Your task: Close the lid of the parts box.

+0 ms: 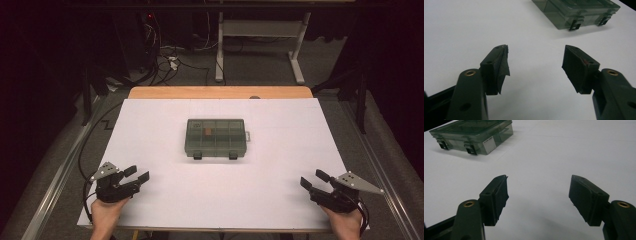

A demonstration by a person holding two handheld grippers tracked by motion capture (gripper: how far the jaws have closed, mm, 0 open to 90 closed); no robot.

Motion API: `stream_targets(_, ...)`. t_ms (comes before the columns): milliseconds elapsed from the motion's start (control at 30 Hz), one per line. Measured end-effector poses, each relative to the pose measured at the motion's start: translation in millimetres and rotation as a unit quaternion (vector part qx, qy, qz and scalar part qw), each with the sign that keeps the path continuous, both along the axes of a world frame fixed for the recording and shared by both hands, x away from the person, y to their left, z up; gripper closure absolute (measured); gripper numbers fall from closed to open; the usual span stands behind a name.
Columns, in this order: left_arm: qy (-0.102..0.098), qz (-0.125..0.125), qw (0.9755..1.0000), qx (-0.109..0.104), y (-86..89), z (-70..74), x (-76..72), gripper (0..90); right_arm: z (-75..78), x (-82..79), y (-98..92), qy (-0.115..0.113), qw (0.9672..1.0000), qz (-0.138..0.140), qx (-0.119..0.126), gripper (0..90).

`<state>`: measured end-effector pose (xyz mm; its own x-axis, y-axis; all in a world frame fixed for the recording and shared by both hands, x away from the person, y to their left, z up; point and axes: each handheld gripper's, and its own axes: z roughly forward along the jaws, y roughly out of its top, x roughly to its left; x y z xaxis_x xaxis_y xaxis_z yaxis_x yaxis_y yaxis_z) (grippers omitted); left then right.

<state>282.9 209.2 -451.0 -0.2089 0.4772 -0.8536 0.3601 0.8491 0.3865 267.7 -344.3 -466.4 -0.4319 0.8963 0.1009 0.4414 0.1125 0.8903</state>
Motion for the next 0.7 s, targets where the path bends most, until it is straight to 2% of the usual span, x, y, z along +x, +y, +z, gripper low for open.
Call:
stream_targets(200,0.000,0.000,1.0000,-0.009,-0.1,2.1,-0.4,37.3,0.2,-0.1,1.3,0.000,1.0000,0.001,0.000,31.4)
stream_targets(300,-0.008,-0.004,0.9999,-0.005,1.2,2.4,-1.0,37.2,0.2,0.0,1.5,0.000,1.0000,0.001,0.000,31.4)
stream_targets(333,-0.002,0.001,0.9999,-0.015,0.5,3.9,-1.2,37.2,0.3,-0.1,1.5,0.000,1.0000,0.001,0.000,31.4)
stream_targets(367,-0.007,-0.003,0.9999,-0.010,1.5,3.4,-1.2,37.1,0.3,-0.1,1.3,0.000,1.0000,0.001,0.001,31.4)
stream_targets(400,-0.003,0.000,0.9999,-0.016,1.0,4.3,-1.2,37.1,0.2,0.2,1.1,0.000,1.0000,0.001,0.001,31.4)
stream_targets(533,-0.006,-0.005,0.9999,-0.011,1.1,3.6,-1.2,36.9,-0.1,0.7,0.7,0.002,1.0000,0.000,0.002,31.4)
stream_targets(700,-0.001,0.000,0.9998,-0.022,1.0,5.5,-1.6,36.9,-0.1,0.9,1.0,0.003,1.0000,0.002,0.002,31.4)
